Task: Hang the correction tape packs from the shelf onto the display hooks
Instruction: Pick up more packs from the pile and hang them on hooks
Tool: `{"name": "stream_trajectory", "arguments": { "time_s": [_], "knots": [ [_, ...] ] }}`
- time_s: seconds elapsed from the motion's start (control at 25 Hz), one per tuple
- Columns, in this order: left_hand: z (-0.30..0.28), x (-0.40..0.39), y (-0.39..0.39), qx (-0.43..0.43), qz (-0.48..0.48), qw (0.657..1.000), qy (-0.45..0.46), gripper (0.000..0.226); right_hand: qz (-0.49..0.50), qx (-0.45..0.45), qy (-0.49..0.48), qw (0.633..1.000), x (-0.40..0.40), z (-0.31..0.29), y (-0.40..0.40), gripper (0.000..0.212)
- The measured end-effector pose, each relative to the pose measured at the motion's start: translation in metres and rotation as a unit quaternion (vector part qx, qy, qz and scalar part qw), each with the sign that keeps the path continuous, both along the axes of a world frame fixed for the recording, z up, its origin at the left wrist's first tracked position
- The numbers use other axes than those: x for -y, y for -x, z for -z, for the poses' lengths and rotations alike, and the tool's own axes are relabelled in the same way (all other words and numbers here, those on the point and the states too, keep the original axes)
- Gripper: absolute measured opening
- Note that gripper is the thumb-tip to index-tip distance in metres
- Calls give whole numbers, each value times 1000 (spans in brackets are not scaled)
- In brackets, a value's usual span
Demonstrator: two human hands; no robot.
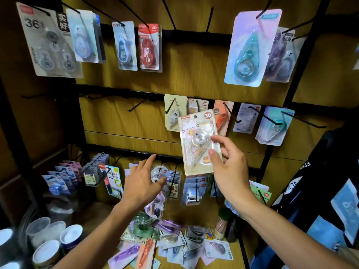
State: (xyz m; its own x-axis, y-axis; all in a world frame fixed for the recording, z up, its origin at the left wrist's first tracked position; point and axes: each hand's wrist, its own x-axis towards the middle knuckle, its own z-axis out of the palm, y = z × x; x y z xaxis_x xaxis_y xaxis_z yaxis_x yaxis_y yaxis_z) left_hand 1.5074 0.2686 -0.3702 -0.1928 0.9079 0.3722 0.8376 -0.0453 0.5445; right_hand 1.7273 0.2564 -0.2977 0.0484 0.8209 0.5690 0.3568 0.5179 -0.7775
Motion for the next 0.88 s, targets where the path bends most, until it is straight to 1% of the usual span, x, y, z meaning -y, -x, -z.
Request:
{"name": "stream_trajectory", "arguments": {
  "time_s": [0.12,0.16,0.24,0.32,0.4,0.48,0.56,0.68,0.88],
  "knots": [
    [2,0,-1,0,1,1000,-1,80,4,-53,7,999,0,-4,-4,31],
    [2,0,0,2,1,1000,-1,80,3,-55,15,998,-1,-6,-5,30],
    [1,1,0,7,0,1000,0,80,-1,-31,43,999,-5,-8,-6,32],
    [0,0,-1,8,-2,1000,5,80,3,7,79,997,-14,-11,-4,42],
    [-3,-3,-4,15,3,1000,9,80,6,39,131,991,-28,-18,1,57],
    [-6,-7,-5,48,11,999,6,80,6,60,184,981,-50,-32,8,68],
    [-10,-12,-2,74,16,997,-1,79,13,80,214,973,-78,-48,14,74],
    [-17,-19,9,68,25,997,-14,80,24,72,233,970,-120,-60,23,74],
    [-23,-22,26,50,22,998,-33,79,38,58,226,972,-169,-45,34,65]
  ]
}}
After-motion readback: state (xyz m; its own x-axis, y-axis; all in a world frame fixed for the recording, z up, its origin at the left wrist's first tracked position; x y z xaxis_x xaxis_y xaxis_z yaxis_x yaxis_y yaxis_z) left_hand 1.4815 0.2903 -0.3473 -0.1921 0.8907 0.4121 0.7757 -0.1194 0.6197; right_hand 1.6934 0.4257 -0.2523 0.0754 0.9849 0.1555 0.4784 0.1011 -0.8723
